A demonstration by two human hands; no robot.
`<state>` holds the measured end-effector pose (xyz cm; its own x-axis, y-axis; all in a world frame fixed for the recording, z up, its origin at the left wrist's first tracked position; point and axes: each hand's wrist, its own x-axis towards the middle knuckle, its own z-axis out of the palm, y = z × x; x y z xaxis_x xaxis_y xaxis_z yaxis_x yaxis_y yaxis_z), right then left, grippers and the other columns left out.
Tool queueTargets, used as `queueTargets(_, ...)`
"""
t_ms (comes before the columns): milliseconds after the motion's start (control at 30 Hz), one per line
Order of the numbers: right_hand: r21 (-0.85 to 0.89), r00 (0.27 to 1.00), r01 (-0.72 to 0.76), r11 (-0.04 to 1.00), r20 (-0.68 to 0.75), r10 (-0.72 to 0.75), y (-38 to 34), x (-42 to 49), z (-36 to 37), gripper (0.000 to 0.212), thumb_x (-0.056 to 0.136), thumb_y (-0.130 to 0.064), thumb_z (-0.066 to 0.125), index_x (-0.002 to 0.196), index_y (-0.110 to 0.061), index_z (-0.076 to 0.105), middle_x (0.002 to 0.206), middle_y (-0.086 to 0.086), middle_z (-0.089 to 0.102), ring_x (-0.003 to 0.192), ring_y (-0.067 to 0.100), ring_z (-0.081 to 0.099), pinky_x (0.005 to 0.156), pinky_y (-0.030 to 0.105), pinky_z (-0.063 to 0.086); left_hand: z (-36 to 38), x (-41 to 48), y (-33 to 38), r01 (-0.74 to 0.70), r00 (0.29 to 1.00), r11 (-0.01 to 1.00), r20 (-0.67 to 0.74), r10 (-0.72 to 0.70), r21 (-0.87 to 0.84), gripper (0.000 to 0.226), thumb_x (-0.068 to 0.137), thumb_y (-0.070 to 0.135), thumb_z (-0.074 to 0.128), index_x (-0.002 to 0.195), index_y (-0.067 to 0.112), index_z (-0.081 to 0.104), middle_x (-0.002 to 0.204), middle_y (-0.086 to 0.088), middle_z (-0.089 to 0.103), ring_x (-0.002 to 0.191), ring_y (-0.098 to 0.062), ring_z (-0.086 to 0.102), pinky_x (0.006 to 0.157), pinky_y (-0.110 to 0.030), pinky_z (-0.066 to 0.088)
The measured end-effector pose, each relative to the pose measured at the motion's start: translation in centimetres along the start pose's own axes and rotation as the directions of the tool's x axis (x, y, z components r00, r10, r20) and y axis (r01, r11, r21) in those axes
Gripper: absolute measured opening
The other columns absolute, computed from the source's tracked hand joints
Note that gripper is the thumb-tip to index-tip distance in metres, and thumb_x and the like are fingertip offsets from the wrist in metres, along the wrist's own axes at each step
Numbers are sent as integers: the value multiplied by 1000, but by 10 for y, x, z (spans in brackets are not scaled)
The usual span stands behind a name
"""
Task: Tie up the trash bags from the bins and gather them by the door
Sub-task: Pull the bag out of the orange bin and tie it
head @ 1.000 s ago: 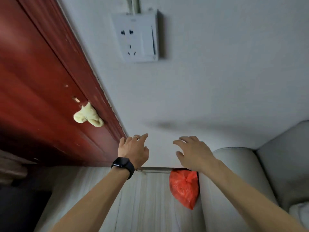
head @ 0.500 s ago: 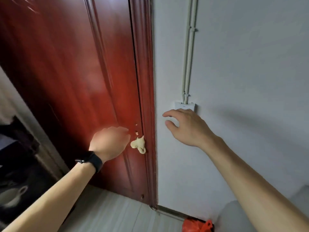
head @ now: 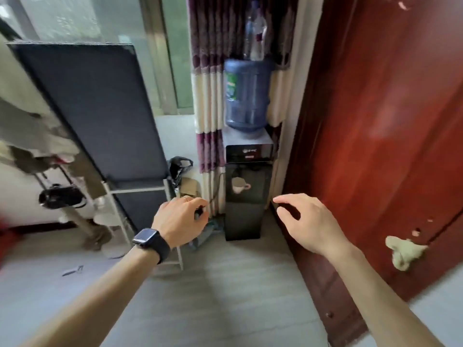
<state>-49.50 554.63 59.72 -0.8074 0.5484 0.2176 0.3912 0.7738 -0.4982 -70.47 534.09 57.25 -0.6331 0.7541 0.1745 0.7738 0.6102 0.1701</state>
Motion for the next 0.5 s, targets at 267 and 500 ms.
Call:
queueTargets(267,176,869,371,912,280,-408,-213,6,158,27,92,-36,56,116,-38,67,121,-13,66,113,15,57,100,30,45,-39,-207,-197,535,841,842,-60,-538,-64,49,83,62,36,119,41,62,119,8,66,110,-19,60,87,-37,52)
queueTargets(500,302,659,559,772,402,-635,-405,-35,278,29,92,-39,55,118,-37,67,122,-14,64,115,11,56,98,30,47,-64,-368,-332,779,617,621,-75,-783,-83,36,91,50,49,125,43,58,125,10,64,116,-15,58,90,-34,49)
